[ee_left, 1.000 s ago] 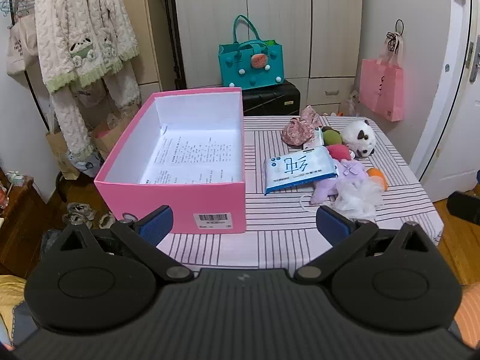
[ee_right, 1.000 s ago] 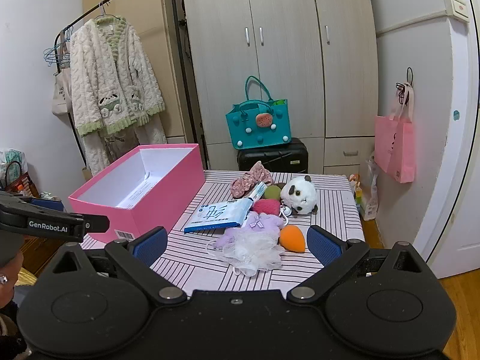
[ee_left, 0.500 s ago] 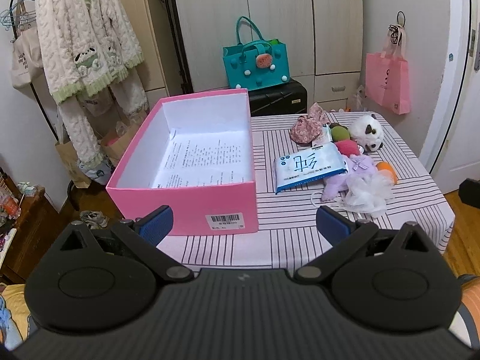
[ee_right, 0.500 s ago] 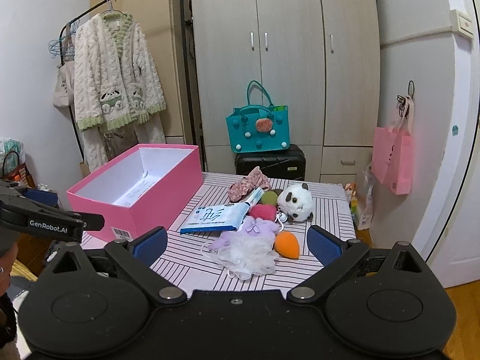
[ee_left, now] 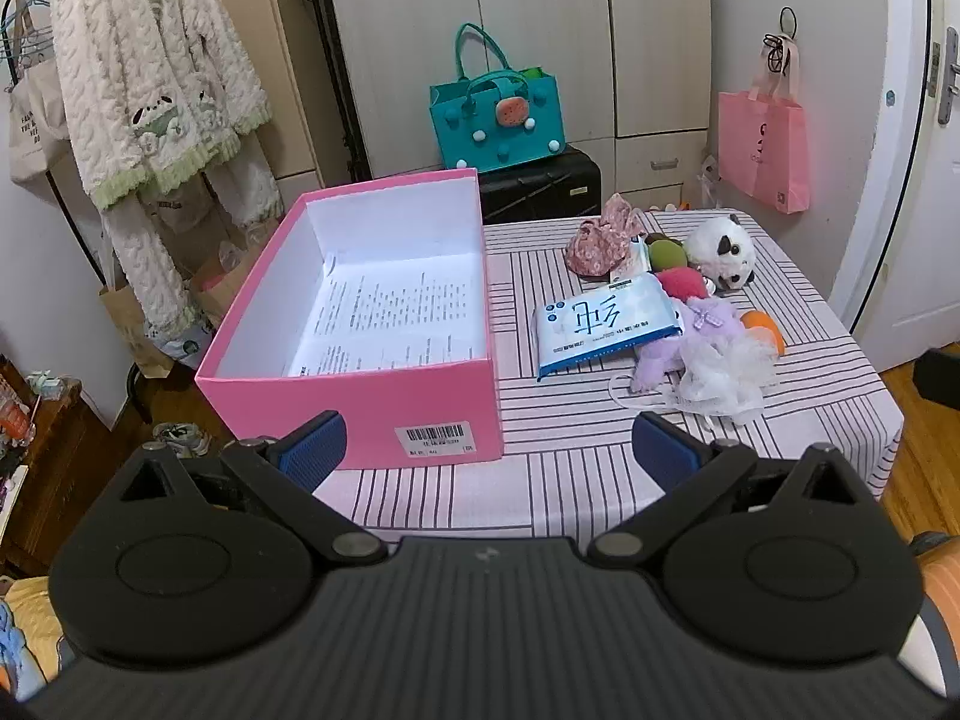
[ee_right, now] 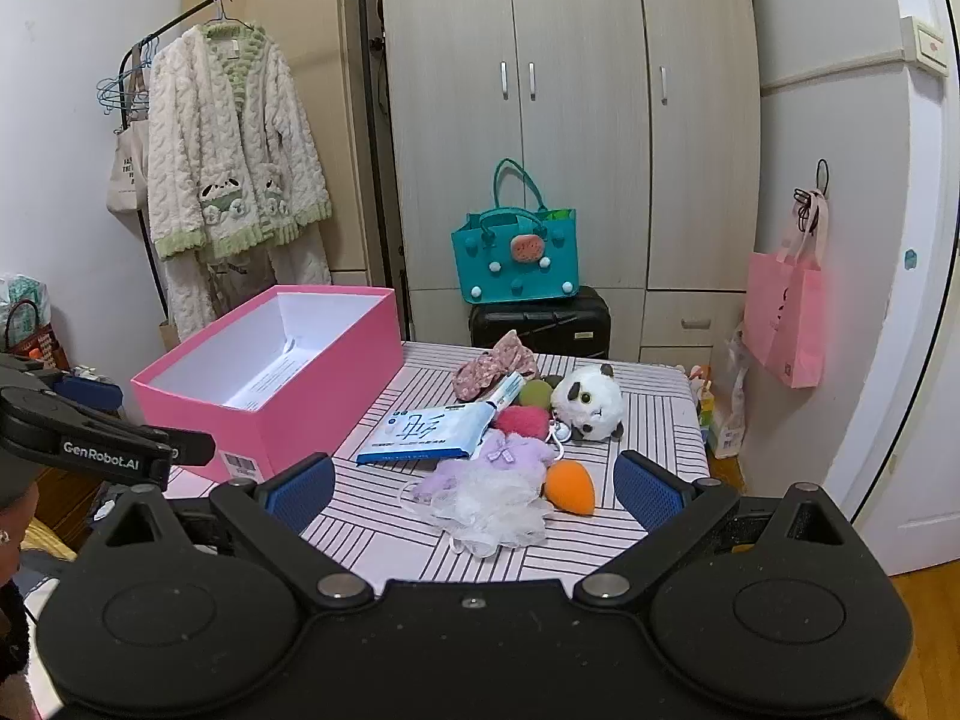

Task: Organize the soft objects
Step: 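Move both tools toward the bath puff and orange sponge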

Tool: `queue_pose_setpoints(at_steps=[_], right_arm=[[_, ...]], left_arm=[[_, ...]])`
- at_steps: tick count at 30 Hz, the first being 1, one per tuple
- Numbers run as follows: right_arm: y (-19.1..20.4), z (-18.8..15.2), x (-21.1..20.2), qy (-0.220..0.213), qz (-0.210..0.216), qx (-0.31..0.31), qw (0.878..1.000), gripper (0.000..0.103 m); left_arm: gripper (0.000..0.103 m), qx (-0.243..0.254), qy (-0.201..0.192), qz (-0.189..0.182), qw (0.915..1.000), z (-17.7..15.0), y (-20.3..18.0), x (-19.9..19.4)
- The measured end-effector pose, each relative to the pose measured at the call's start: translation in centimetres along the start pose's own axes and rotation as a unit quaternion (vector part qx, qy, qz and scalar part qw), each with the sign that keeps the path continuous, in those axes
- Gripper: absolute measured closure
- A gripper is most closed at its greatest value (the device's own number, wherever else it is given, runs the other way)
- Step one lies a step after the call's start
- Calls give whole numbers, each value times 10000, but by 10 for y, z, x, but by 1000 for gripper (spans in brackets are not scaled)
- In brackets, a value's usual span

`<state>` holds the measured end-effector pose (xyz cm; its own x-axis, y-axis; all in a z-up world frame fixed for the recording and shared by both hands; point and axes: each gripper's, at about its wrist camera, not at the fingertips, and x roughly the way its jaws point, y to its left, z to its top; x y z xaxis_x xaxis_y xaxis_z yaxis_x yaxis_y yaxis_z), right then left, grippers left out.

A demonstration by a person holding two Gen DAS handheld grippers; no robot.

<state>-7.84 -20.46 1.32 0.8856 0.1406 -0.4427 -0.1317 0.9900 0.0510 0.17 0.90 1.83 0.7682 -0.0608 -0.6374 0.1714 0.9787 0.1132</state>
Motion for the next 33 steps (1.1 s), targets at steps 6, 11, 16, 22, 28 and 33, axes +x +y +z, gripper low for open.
queue_pose_setpoints(at_steps=[6,11,16,22,28,33], right_arm=[[-5,-1,4,53,67,9,10000,2],[-12,-3,5,-63,234,63,9997,2],[-27,-10,17,-144,464,-16,9988,2],[-54,-25,34,-537,782,-54,9955,2],[-81,-32,49,-406,893,174,9950,2],[-90,-37,62,-356,639,-33,9973,3]], left_arm=[[0,70,28,-63,10000,3,-1,4],[0,153,-37,-123,9998,10,-2,6],[0,335,-81,-226,9991,20,-9,8],[0,537,-72,-562,9969,26,-35,28],[0,1117,-233,-549,9920,26,-75,57],[0,863,-166,-1185,9891,27,-82,78]])
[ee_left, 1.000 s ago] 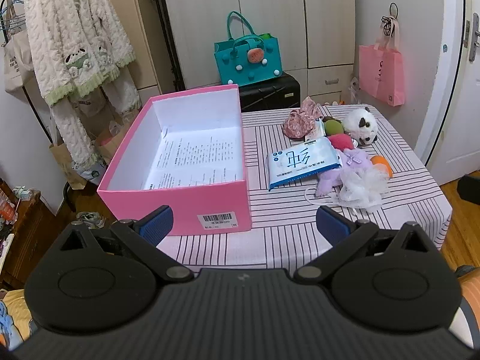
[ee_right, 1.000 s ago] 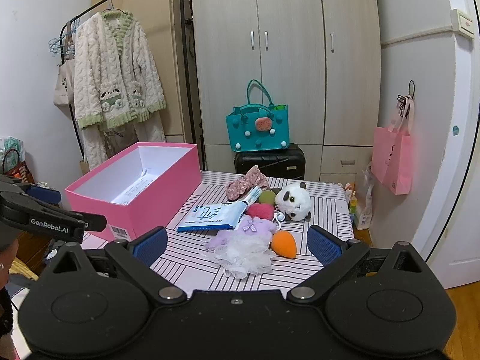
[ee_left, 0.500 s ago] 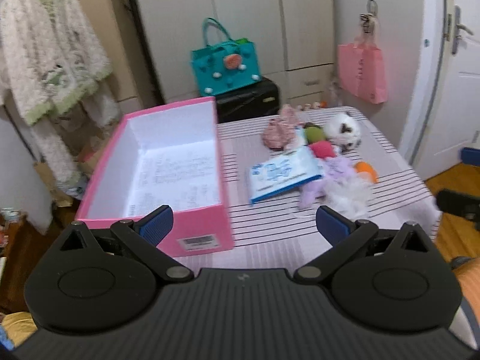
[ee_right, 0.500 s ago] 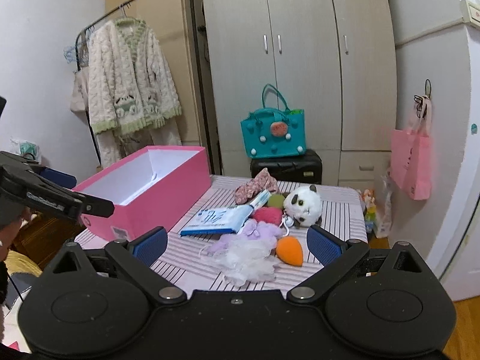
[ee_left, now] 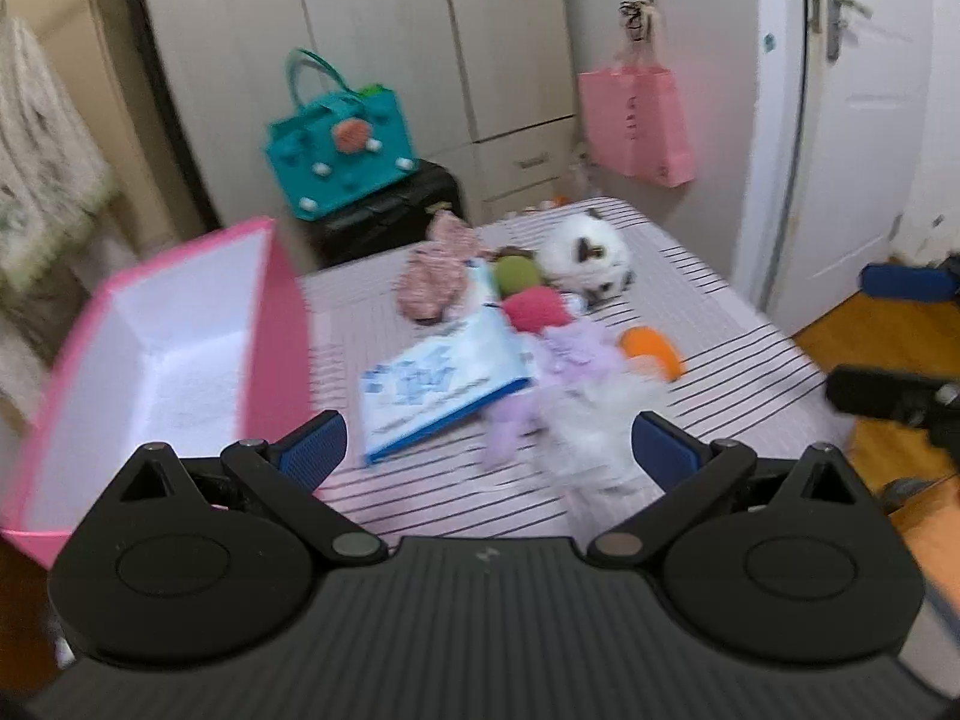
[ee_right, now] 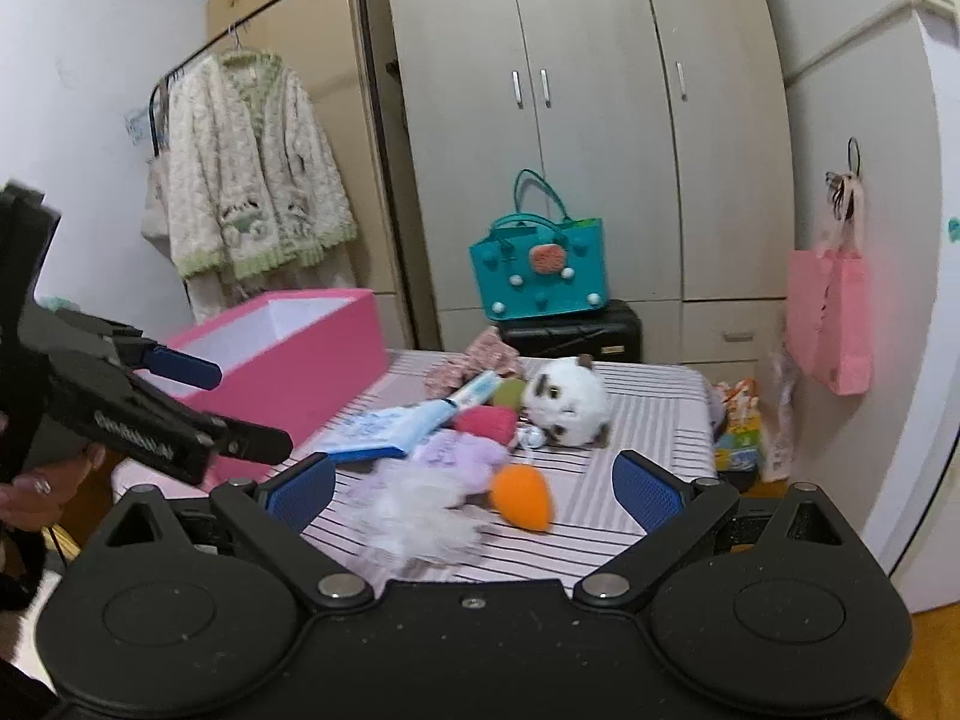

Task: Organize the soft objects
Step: 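Move both tools toward the bath puff and orange sponge, then grasp the white mesh bath puff with the left tool while the right tool grasps the orange sponge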

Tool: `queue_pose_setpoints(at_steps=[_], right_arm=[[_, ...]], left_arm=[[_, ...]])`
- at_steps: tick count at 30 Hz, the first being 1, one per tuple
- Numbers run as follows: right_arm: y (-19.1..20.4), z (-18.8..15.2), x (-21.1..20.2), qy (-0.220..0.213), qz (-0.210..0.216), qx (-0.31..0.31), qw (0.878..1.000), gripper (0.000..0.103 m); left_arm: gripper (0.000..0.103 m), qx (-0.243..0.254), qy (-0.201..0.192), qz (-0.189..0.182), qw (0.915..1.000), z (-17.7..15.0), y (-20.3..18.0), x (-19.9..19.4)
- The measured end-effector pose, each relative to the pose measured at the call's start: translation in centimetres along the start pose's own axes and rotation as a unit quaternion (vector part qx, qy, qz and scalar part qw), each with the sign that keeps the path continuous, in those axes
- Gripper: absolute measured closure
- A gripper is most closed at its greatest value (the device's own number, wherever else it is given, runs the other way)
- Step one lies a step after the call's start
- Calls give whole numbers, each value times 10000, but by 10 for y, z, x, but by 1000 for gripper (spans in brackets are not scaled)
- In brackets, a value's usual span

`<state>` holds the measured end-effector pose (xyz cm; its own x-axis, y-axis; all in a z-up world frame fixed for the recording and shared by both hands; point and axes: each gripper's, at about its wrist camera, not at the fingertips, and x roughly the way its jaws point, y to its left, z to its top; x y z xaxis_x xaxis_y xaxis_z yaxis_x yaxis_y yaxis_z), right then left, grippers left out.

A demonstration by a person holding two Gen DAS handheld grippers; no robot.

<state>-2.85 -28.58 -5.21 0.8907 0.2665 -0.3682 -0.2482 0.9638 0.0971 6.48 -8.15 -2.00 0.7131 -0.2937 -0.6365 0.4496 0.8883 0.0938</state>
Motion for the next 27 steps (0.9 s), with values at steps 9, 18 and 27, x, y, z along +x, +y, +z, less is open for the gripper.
queue_pose_setpoints(at_steps=[9,18,27], right_arm=[[-22,-11,30,218,138,-358,9990,11],[-36,-27,77,542,278,-464,9971,31],[-54,-34,89,550,227,-74,9982,35]], left_arm=[[2,-213,-48,-640,9977,-1,-7,37],[22,-242,72,-911,9955,-12,-23,70],[33,-64,83,-665,9977,-20,-35,86]])
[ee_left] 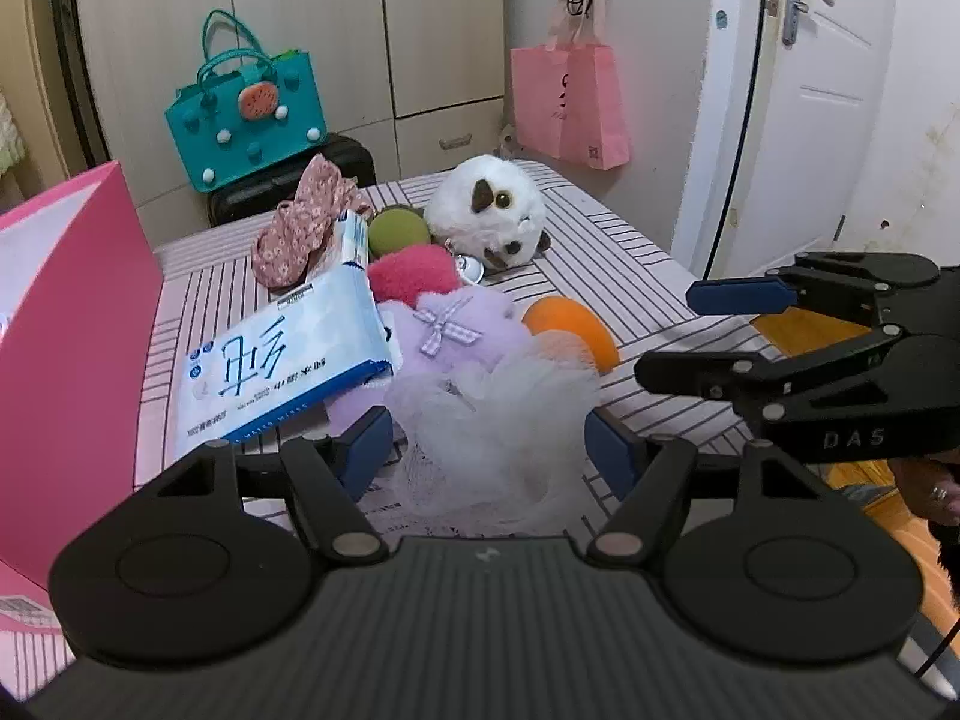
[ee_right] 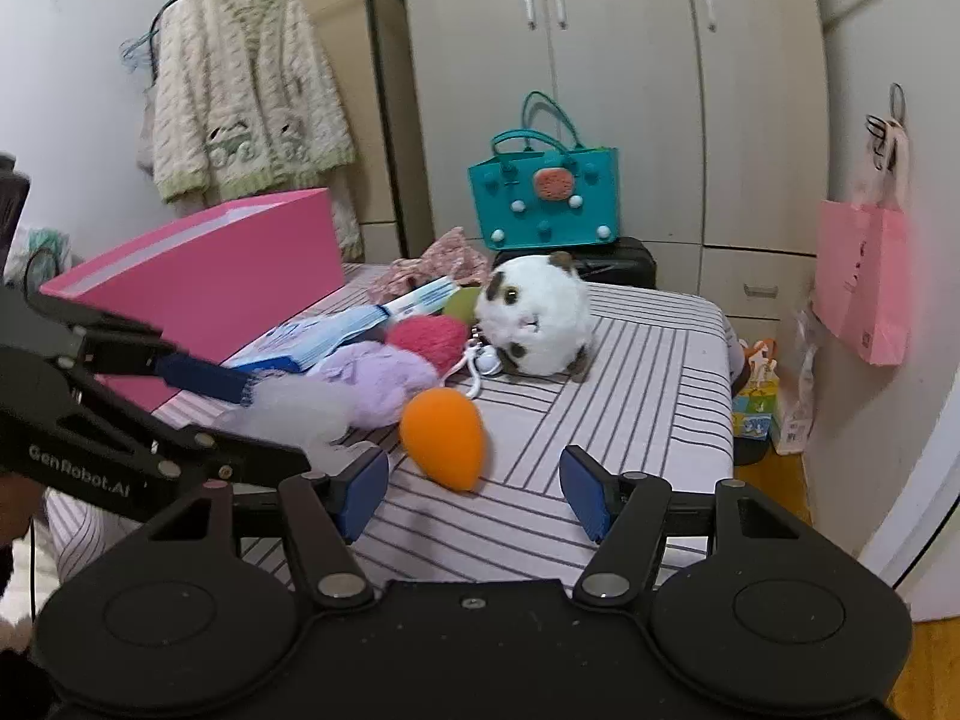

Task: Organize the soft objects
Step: 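Grasp the white mesh bath puff with the left tool while the right tool grasps the orange sponge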

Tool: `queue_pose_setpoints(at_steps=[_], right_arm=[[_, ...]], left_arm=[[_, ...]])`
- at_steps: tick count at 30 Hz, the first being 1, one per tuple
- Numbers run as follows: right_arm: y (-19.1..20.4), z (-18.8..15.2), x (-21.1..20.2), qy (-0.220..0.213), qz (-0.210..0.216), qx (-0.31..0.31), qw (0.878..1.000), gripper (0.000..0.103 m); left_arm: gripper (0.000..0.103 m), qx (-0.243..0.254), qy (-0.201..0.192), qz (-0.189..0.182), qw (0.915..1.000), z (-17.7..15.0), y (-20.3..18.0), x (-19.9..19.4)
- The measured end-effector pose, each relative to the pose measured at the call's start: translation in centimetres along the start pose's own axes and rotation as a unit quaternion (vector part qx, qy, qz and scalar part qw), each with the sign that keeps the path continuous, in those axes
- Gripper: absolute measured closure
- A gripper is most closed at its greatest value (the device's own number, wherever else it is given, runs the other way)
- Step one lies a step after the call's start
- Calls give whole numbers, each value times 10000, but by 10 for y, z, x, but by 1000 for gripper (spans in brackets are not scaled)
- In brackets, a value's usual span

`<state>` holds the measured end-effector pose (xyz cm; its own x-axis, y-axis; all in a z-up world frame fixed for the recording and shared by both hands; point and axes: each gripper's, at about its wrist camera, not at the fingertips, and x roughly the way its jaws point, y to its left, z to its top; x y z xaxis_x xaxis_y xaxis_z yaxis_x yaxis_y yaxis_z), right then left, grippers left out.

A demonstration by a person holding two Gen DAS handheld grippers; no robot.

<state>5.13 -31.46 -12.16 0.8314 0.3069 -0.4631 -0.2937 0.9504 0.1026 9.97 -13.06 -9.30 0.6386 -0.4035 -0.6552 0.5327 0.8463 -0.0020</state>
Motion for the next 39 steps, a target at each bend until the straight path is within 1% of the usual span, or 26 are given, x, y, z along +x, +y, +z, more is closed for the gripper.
queue_pose_setpoints(at_steps=[1,2,5,7,11,14,17,21,24,27,28,29,31,34,36,39], right_arm=[[-2,0,2,-10,-10,57,10000,35],[-3,0,3,-12,-8,110,9999,35],[-6,1,8,-78,-22,289,9995,35],[-7,1,12,-93,-39,320,9994,35],[-4,4,19,-38,-21,199,9998,35],[-3,9,27,152,71,188,9997,35],[-6,14,35,368,210,342,9985,35],[-11,19,46,571,434,561,9958,35],[-12,19,54,654,505,670,9943,35],[-12,17,61,731,590,714,9930,43],[-11,16,62,728,610,727,9928,50],[-11,15,62,709,613,727,9929,60],[-8,14,60,647,593,626,9942,61],[1,13,57,606,470,360,9964,62],[5,11,55,565,376,346,9971,62],[3,10,54,521,334,502,9968,63]], left_arm=[[34,-55,20,-24,10000,0,1,1],[38,-116,38,-62,9999,0,2,2],[45,-262,133,-163,9994,-1,5,6],[48,-294,149,-190,9993,-3,5,8],[48,-431,168,-304,9985,-6,8,12],[45,-560,171,-296,9978,-8,8,17],[44,-352,141,-263,9989,-10,2,17],[42,-418,150,-338,9984,-10,2,21],[41,-491,95,-284,9983,-11,3,23],[41,-555,41,-261,9981,-12,4,23],[41,-600,20,-267,9978,-13,4,24],[42,-645,3,-281,9975,-13,5,24],[45,-687,-33,-307,9972,-13,6,23],[45,-594,-45,-398,9974,-15,2,24],[47,-629,-89,-267,9976,-16,-1,24],[50,-594,-172,-215,9979,-17,-3,24]])
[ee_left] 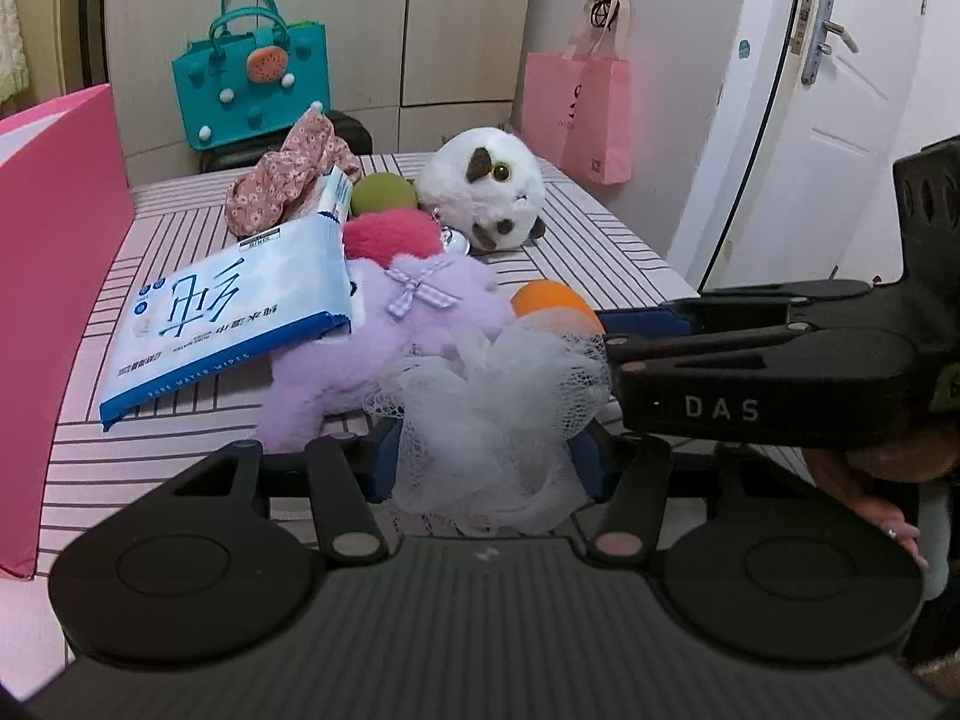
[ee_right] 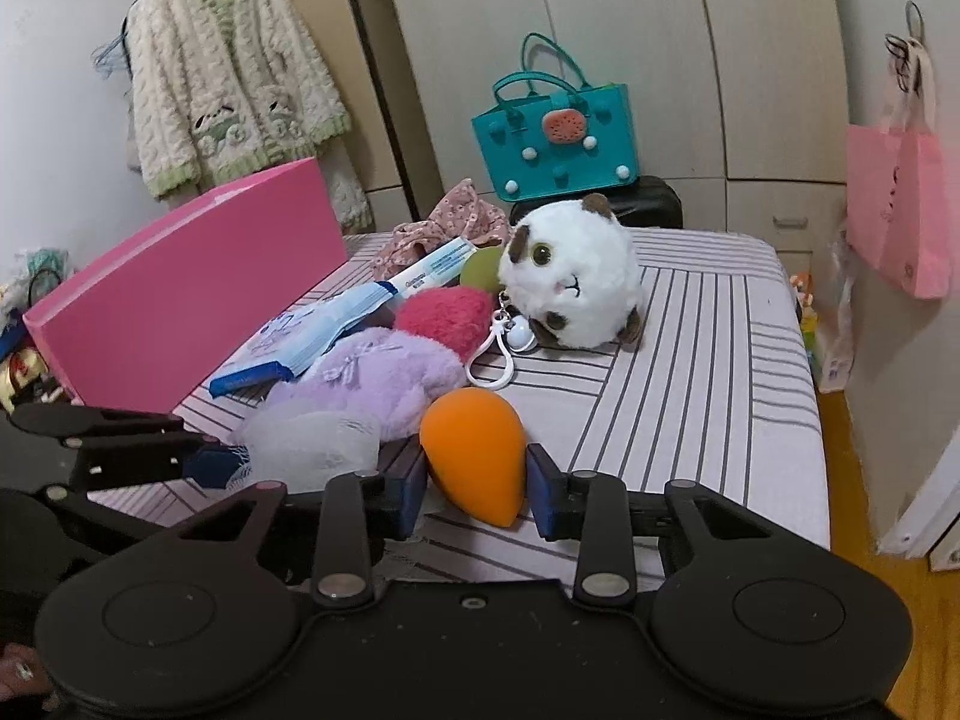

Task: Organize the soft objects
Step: 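Grasp the white mesh bath puff with the left tool while the right tool grasps the orange sponge, then lift the bath puff and orange sponge and carry both over the pink box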

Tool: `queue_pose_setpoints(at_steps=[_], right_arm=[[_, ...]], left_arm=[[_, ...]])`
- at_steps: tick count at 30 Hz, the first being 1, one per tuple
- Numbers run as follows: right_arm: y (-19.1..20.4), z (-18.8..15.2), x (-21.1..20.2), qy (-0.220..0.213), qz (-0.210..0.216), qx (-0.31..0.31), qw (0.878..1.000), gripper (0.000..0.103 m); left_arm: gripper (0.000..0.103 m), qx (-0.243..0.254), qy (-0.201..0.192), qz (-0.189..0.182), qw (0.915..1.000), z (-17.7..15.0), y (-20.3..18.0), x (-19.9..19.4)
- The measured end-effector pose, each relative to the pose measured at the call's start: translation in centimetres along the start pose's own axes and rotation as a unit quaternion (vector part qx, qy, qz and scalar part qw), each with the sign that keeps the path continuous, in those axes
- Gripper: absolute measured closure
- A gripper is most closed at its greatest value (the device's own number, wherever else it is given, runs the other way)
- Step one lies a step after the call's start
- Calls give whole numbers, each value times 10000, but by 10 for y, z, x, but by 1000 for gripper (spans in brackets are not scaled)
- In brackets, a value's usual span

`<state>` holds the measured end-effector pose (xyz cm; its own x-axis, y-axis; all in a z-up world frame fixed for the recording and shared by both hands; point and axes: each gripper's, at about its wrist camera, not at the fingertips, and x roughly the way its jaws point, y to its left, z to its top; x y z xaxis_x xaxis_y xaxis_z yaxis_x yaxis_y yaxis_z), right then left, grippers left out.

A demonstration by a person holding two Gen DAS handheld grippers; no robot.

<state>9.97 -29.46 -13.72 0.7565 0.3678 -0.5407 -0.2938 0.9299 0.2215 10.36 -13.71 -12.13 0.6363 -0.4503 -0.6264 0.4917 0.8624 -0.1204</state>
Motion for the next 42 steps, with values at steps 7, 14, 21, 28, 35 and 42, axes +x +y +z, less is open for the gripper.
queue_pose_setpoints(at_steps=[7,14,21,28,35,42], right_arm=[[-1,-1,-3,18,18,91,10000,63],[2,-3,-7,46,-65,80,9999,63],[11,-6,-13,117,-130,91,9998,63],[14,-6,-19,335,-373,274,9984,63],[27,-7,-27,521,-229,233,9981,63],[54,-9,-45,596,-280,15,9978,63]], left_arm=[[66,-201,16,-208,9996,-1,11,-2],[69,-366,113,-347,9987,-1,19,-5],[69,-368,315,-499,9976,-2,22,-12],[69,-374,548,-589,9961,-4,29,-23],[69,-127,888,-669,9937,-4,34,-35],[69,-28,1230,-785,9893,0,41,-51]])
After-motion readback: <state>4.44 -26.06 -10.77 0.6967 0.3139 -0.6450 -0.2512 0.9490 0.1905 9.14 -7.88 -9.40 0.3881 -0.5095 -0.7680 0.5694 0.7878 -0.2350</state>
